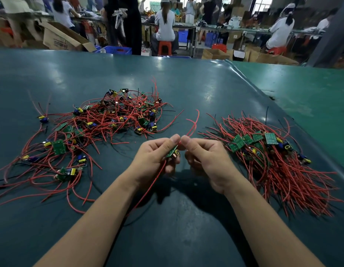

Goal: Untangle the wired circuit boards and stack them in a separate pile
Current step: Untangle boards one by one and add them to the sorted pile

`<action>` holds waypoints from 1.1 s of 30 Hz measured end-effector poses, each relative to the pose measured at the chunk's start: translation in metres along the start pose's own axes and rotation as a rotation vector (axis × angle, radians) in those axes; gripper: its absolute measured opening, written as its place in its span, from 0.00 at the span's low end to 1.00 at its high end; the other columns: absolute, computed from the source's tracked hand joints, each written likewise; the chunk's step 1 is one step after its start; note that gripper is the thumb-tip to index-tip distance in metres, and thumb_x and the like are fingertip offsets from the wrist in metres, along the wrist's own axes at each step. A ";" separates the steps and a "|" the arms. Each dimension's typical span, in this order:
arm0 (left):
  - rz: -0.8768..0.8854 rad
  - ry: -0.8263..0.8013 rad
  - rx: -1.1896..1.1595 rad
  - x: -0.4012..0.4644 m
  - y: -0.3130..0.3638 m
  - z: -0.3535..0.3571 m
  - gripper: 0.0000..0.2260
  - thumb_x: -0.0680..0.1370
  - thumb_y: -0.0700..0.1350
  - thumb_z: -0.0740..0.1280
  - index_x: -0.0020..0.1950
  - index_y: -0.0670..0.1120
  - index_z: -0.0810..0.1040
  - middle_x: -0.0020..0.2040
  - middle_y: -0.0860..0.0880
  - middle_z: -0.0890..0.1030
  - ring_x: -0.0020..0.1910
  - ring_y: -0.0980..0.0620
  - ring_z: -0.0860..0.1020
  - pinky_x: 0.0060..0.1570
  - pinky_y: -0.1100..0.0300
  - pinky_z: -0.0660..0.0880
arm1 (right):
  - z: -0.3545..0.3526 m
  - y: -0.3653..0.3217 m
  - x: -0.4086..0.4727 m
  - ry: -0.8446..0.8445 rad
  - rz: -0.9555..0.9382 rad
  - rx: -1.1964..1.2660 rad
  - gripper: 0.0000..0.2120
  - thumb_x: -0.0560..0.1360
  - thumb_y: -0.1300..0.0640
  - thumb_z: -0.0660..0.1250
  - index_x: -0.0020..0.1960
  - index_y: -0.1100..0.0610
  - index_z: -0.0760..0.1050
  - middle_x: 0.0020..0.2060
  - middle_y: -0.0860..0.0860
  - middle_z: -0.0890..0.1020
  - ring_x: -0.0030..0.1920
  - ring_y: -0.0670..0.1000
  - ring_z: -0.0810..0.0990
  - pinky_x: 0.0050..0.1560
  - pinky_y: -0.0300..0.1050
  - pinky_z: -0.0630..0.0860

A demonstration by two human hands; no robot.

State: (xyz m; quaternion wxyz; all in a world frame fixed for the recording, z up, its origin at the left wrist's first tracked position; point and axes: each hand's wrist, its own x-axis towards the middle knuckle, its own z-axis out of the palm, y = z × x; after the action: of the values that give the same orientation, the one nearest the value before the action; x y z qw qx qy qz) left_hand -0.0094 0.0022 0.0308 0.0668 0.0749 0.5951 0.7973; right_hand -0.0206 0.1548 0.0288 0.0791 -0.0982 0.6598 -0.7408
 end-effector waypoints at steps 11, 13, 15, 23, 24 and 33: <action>-0.155 -0.146 0.002 -0.001 -0.005 -0.001 0.08 0.73 0.47 0.72 0.41 0.44 0.76 0.31 0.48 0.78 0.23 0.54 0.73 0.19 0.68 0.64 | 0.001 -0.001 0.006 0.133 0.029 0.115 0.15 0.79 0.58 0.64 0.38 0.55 0.85 0.24 0.48 0.66 0.22 0.45 0.58 0.26 0.35 0.53; -0.179 -0.143 -0.013 0.000 -0.006 0.000 0.08 0.71 0.44 0.68 0.40 0.42 0.71 0.29 0.49 0.78 0.23 0.54 0.73 0.21 0.67 0.67 | -0.001 -0.002 0.008 0.181 0.018 0.153 0.16 0.80 0.59 0.63 0.38 0.57 0.85 0.24 0.48 0.65 0.21 0.44 0.57 0.23 0.34 0.54; -0.181 -0.154 -0.020 0.000 -0.006 0.001 0.08 0.71 0.43 0.67 0.41 0.40 0.70 0.29 0.50 0.78 0.23 0.54 0.72 0.22 0.66 0.67 | -0.003 -0.003 0.010 0.243 -0.022 0.190 0.15 0.80 0.60 0.63 0.38 0.58 0.84 0.23 0.47 0.64 0.20 0.44 0.56 0.22 0.34 0.54; -0.200 -0.197 0.019 0.000 -0.004 -0.001 0.04 0.69 0.42 0.65 0.34 0.44 0.73 0.27 0.46 0.73 0.20 0.55 0.63 0.23 0.69 0.56 | -0.010 -0.003 0.018 0.462 -0.123 0.321 0.11 0.80 0.62 0.64 0.42 0.64 0.80 0.23 0.47 0.69 0.18 0.42 0.58 0.20 0.32 0.55; -0.197 -0.196 0.032 0.000 -0.004 -0.001 0.05 0.69 0.42 0.65 0.33 0.46 0.74 0.27 0.46 0.73 0.22 0.55 0.62 0.24 0.68 0.54 | -0.011 -0.002 0.018 0.471 -0.128 0.331 0.11 0.80 0.62 0.64 0.42 0.64 0.80 0.24 0.48 0.69 0.18 0.42 0.59 0.20 0.32 0.55; -0.197 -0.141 -0.046 0.005 -0.007 -0.006 0.04 0.70 0.48 0.71 0.38 0.48 0.82 0.31 0.51 0.74 0.23 0.58 0.60 0.20 0.69 0.57 | -0.022 -0.008 0.019 0.510 -0.147 0.363 0.10 0.82 0.55 0.62 0.46 0.58 0.78 0.29 0.48 0.74 0.19 0.43 0.63 0.20 0.32 0.57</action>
State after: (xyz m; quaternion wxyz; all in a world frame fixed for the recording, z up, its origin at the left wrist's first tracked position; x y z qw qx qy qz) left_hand -0.0156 -0.0005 0.0229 0.1880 0.0702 0.5751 0.7931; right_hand -0.0445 0.1720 0.0350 -0.1263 0.0588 0.5064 -0.8510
